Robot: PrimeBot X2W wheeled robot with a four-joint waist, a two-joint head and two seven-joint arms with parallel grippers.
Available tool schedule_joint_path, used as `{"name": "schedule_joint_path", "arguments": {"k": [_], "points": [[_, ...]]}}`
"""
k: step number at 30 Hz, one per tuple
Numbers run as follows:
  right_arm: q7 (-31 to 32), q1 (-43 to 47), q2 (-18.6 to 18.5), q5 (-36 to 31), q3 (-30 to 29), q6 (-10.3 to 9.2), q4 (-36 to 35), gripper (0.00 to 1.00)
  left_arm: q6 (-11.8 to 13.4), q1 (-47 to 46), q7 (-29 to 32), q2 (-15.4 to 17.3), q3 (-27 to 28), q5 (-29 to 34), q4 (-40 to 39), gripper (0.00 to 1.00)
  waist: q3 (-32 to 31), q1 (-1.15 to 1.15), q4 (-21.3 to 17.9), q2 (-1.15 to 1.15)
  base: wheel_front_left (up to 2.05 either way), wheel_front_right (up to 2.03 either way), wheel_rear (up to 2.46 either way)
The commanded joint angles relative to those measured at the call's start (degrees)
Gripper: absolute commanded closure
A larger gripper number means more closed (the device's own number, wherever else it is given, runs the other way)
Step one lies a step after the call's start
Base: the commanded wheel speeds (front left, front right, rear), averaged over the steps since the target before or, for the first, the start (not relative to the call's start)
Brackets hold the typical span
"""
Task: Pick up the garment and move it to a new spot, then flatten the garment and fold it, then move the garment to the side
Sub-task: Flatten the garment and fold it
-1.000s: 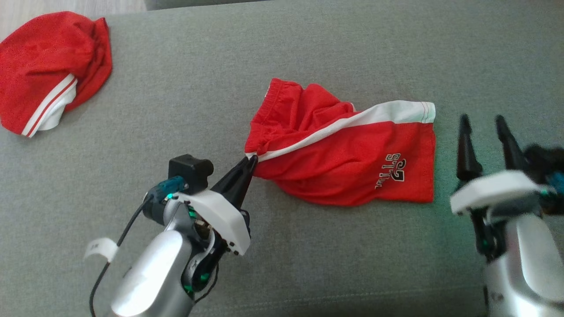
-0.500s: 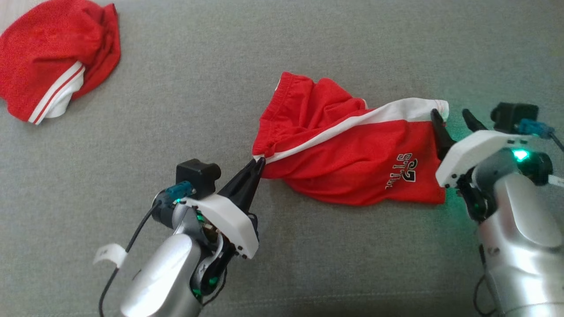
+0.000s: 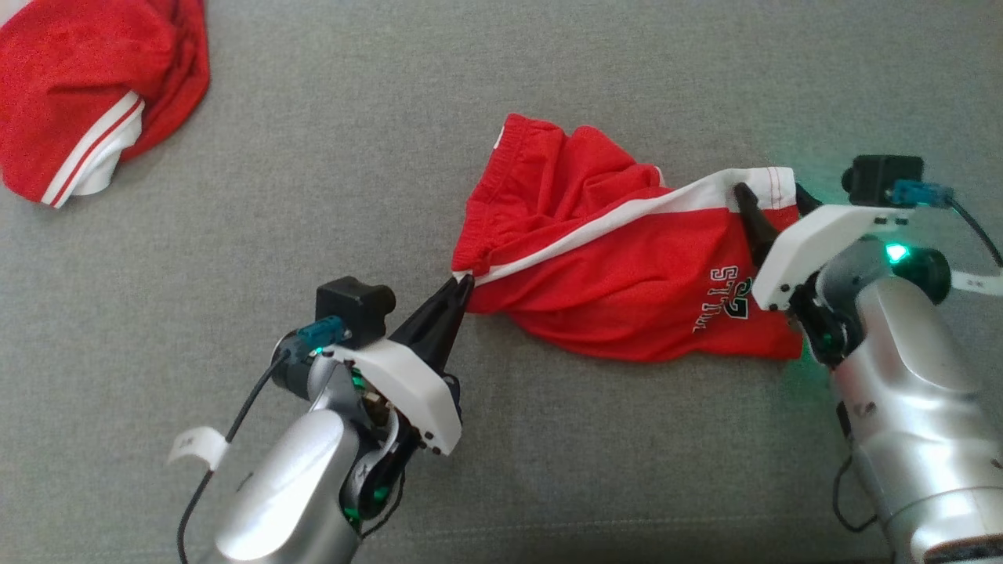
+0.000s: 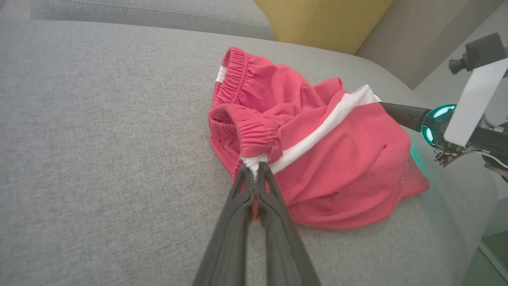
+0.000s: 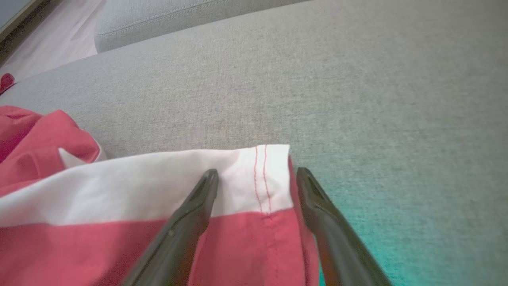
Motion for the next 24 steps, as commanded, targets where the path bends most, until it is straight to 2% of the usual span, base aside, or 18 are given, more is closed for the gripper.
{"name": "schedule_joint_path", "arguments": {"k": [1,2,3,4,5,9,11,12,13,19,24], "points": [[0.4,-2.7,0.2,1.7,2.5,0.39,-0.5,0.00,0.4,-2.3,-0.5,0.5,1.3,-0.2,-1.8,1.00,0.3,0.00,0.0,0.00,0.00,0.00,0.00],[0.6,-3.1,0.0,2.4,3.2,0.39,-0.1,0.02,0.4,-2.4,-0.5,0.6,1.3,-0.2,-1.8,1.00,0.4,0.00,0.0,0.00,0.00,0.00,0.00],[0.5,-3.9,-0.4,3.5,4.4,0.39,0.8,0.31,0.4,-2.6,-0.5,0.6,1.2,-0.2,-1.9,1.00,0.7,0.00,0.0,0.00,0.00,0.00,0.00],[0.4,-4.3,-0.6,3.9,4.9,0.39,1.2,0.47,0.4,-2.7,-0.4,0.6,1.2,-0.2,-1.9,1.00,0.8,0.00,0.1,0.00,0.00,0.00,0.00],[0.1,-4.7,-0.9,4.2,5.3,0.39,1.6,0.56,0.4,-2.8,-0.4,0.7,1.1,-0.3,-1.9,1.00,1.0,0.00,0.1,0.00,0.00,0.00,0.00],[-1.2,-5.9,-1.2,5.1,7.2,0.39,3.0,0.75,0.4,-3.1,-0.5,0.7,1.0,-0.3,-1.8,1.00,1.3,0.00,0.1,0.00,0.00,0.00,0.00],[-2.0,-6.3,-1.3,5.5,8.1,0.39,3.4,0.94,0.4,-3.2,-0.5,0.8,1.0,-0.4,-1.7,1.00,1.4,0.00,0.0,0.00,0.00,0.00,0.00],[-2.0,-6.3,-1.3,5.5,8.1,0.39,3.4,0.94,0.4,-3.2,-0.5,0.8,1.0,-0.4,-1.7,1.00,1.4,0.00,0.0,0.00,0.00,0.00,0.00],[-2.6,-6.4,-1.3,5.6,8.5,0.39,3.6,1.00,0.4,-3.2,-0.5,0.9,1.0,-0.5,-1.6,1.00,1.4,0.00,0.0,0.00,0.00,0.00,0.00],[-7.8,-6.8,-2.2,6.4,10.6,0.39,2.6,1.00,1.1,-3.1,-2.5,0.4,3.1,-2.4,-2.1,1.00,0.4,0.00,-0.5,0.00,0.00,0.00,0.00],[-11.7,-5.4,-4.2,7.8,13.7,0.39,-2.8,1.00,1.9,-2.8,-6.2,-0.4,7.0,-5.8,-4.4,1.00,-2.1,0.00,-0.8,0.00,0.00,0.00,0.00]]}}
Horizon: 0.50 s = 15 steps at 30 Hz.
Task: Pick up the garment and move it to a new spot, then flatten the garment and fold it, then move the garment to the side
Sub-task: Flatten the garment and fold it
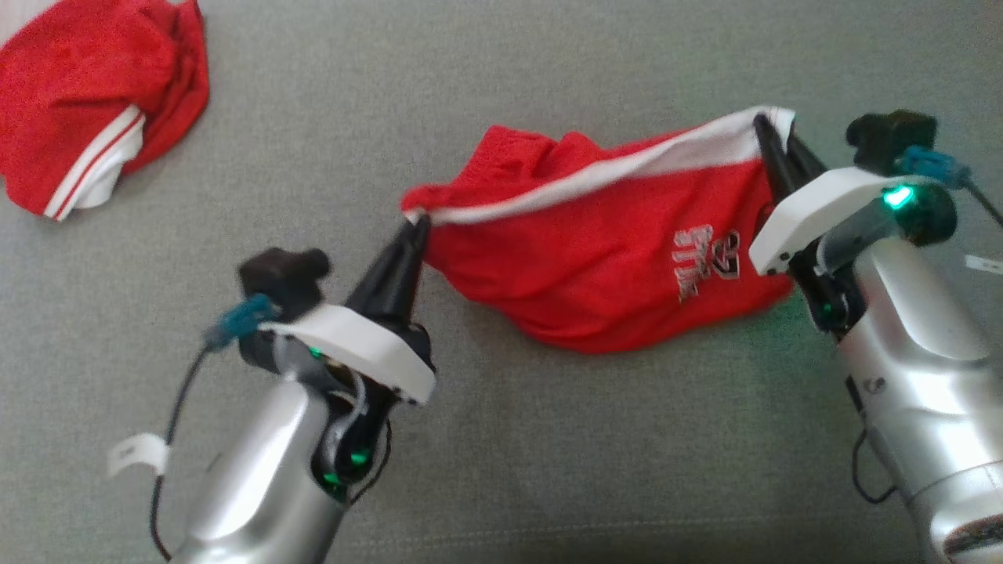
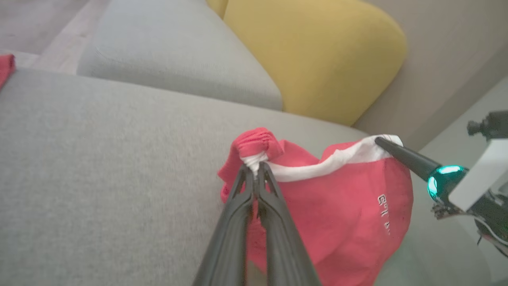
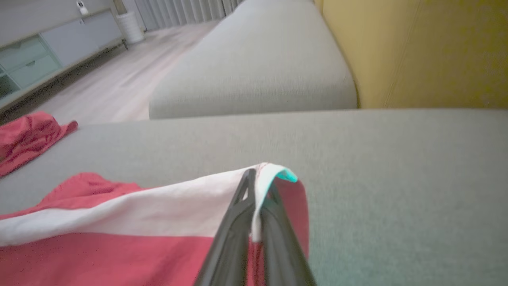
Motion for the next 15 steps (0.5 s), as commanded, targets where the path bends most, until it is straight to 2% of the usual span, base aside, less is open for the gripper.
{"name": "schedule_joint_path", "arguments": {"k": [1,8,15], "points": [[-1.3,-0.3,-0.9,0.6,1.4,0.39,-3.6,1.00,0.3,-1.6,-1.3,0.0,3.1,-1.0,-3.1,1.00,-1.5,0.00,-0.2,0.00,0.00,0.00,0.00],[-2.4,4.8,-6.2,1.6,3.9,0.39,-19.6,1.00,1.1,-0.7,-3.6,0.1,7.2,-4.5,-11.6,1.00,-6.4,0.00,-0.5,0.00,0.00,0.00,0.00],[1.8,12.2,-10.4,0.0,-0.4,0.39,-41.4,1.00,3.1,-0.1,-1.6,2.7,9.4,-4.7,-24.0,1.00,-11.7,0.00,-0.5,0.00,0.00,0.00,0.00]]}}
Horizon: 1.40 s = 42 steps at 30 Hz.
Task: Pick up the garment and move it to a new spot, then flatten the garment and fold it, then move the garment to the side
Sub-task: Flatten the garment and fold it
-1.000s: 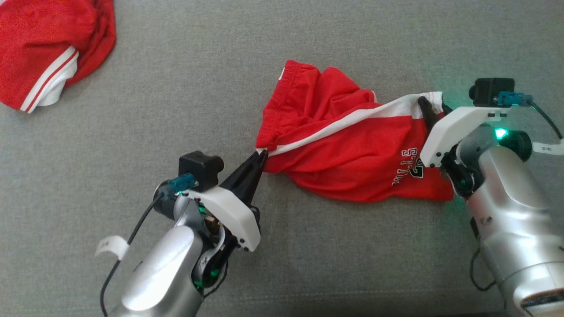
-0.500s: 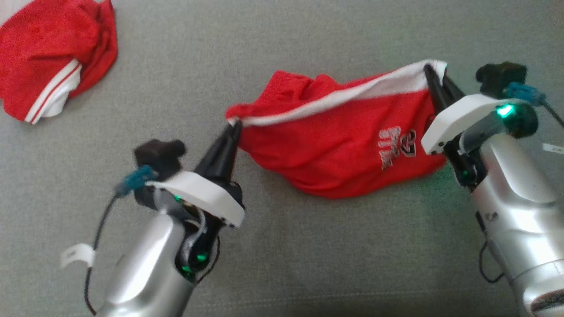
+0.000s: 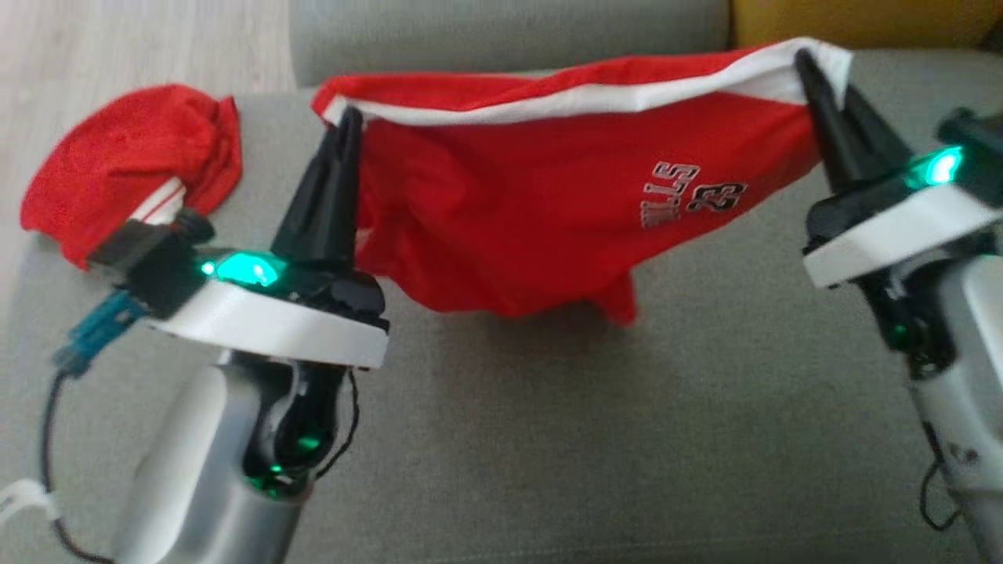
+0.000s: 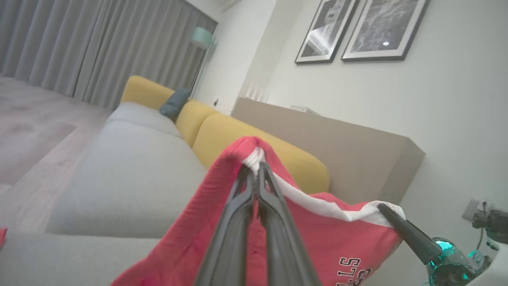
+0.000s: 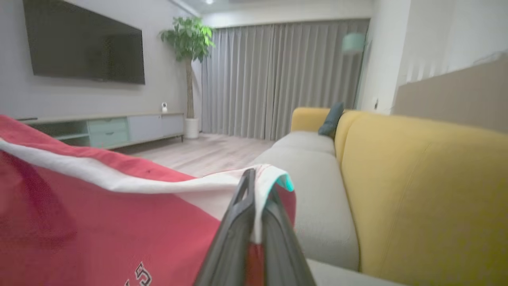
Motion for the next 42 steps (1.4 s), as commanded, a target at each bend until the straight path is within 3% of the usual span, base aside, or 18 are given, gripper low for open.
{"name": "schedule_joint_path", "arguments": {"k": [1,6,10,14,18,26,34,38,42], "points": [[1.2,0.7,-1.0,-0.7,-1.3,0.39,-5.8,1.00,0.5,-2.3,0.7,1.7,2.8,0.2,-4.5,1.00,-2.2,0.00,-0.1,0.00,0.00,0.00,0.00],[7.0,6.0,-0.5,-3.6,-8.2,0.39,-22.4,1.00,2.4,-3.9,4.7,4.7,4.4,1.0,-13.7,1.00,-4.2,0.00,-0.3,0.00,0.00,0.00,0.00],[11.2,8.3,0.4,-5.7,-12.4,0.39,-31.8,1.00,3.7,-6.1,8.5,6.8,5.6,1.4,-18.1,1.00,-3.8,0.00,-0.5,0.00,0.00,0.00,0.00],[13.9,9.0,1.4,-6.8,-14.2,0.39,-35.0,1.00,4.0,-8.7,11.7,8.1,6.1,0.7,-17.2,1.00,-1.9,0.00,-0.6,0.00,0.00,0.00,0.00],[14.5,8.1,2.3,-6.1,-13.2,0.39,-32.9,1.00,3.6,-11.0,13.7,8.3,6.2,-0.7,-12.7,1.00,0.5,0.00,-0.8,0.00,0.00,0.00,0.00],[9.8,-6.4,5.0,-5.9,-7.3,0.39,-15.6,1.00,0.0,-24.9,14.7,9.1,4.9,1.0,6.0,1.00,9.0,0.00,-2.1,0.00,0.00,0.00,0.00],[-5.2,-30.5,12.4,-14.0,-7.8,0.39,4.9,1.00,-1.0,-48.0,8.4,7.7,5.5,6.6,23.6,1.00,16.3,0.00,-4.9,0.00,0.00,0.00,0.00],[-8.9,-34.3,15.6,-15.2,-6.7,0.39,14.7,1.00,-1.8,-51.9,4.4,5.8,5.2,7.0,32.1,1.00,19.1,0.00,-5.4,0.00,0.00,0.00,0.00],[-11.6,-32.1,16.9,-14.3,-2.9,0.39,21.9,1.00,-4.1,-48.6,1.7,4.7,4.5,5.9,39.3,1.00,21.3,0.00,-5.6,0.00,0.00,0.00,0.00]]}}
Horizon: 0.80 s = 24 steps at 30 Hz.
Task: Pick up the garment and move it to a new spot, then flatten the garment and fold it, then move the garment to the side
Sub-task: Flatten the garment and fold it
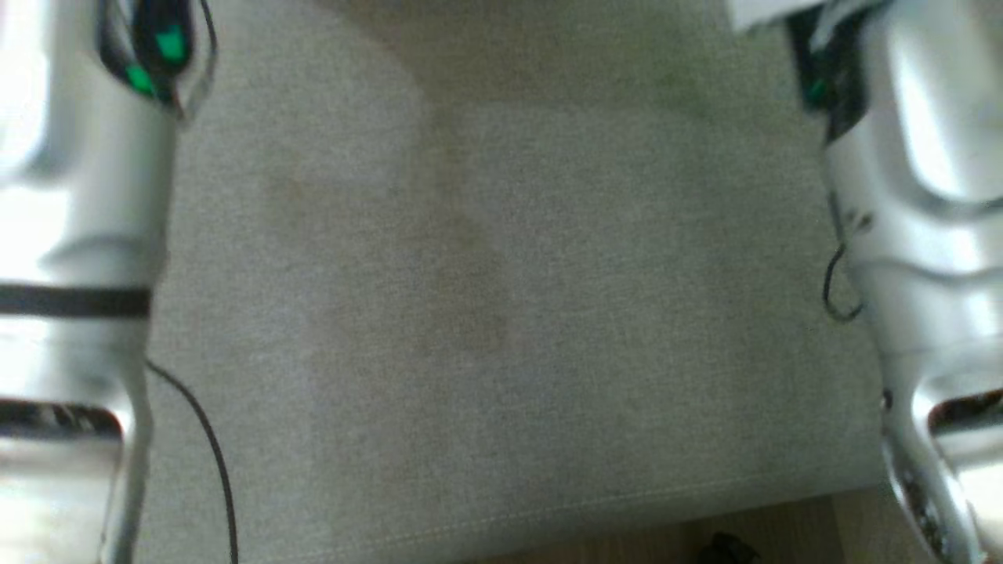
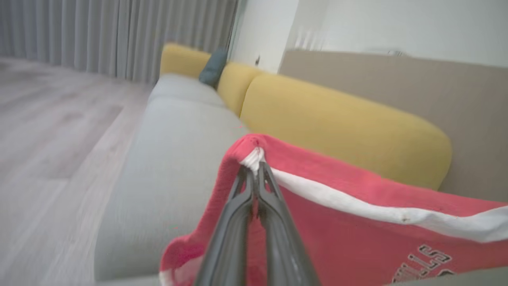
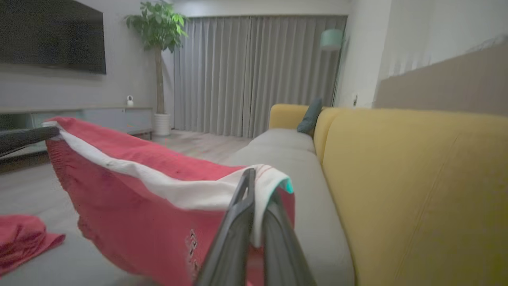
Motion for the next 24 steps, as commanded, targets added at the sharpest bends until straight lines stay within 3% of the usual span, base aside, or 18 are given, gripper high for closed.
{"name": "schedule_joint_path", "arguments": {"k": [1,6,10,15,17,24], "points": [[-1.1,1.4,1.6,0.9,1.5,0.39,0.1,1.00,-1.0,1.4,-1.4,1.8,1.0,-0.9,0.5,1.00,1.6,-0.02,-0.3,0.00,0.00,0.00,0.00],[-3.0,6.7,1.5,3.2,4.2,0.39,3.4,1.00,-3.7,7.6,-5.5,0.6,0.7,-3.0,4.9,1.00,2.1,-0.02,0.2,0.00,0.00,0.00,0.00],[-3.5,11.4,0.4,4.4,3.9,0.39,1.0,1.00,-5.0,12.4,-8.1,0.5,0.3,-3.9,3.3,1.00,0.8,-0.02,0.9,0.00,0.00,0.00,0.00],[-3.6,20.5,-1.4,5.3,1.4,0.39,-8.5,1.00,-5.3,21.4,-9.6,0.2,0.4,-3.3,-3.7,1.00,-2.4,-0.02,2.4,0.00,0.00,0.00,0.00],[-3.6,27.8,-2.2,5.4,-0.8,0.39,-14.9,1.00,-4.7,28.6,-9.8,-0.7,0.9,-2.8,-9.1,1.00,-5.3,-0.02,3.2,0.00,0.00,0.00,0.00],[-3.5,43.4,-2.7,5.0,-4.3,0.39,-26.5,1.00,-3.0,44.7,-9.9,-2.9,1.5,-1.8,-21.0,1.00,-12.1,-0.02,3.6,0.00,0.00,0.00,0.00]]}}
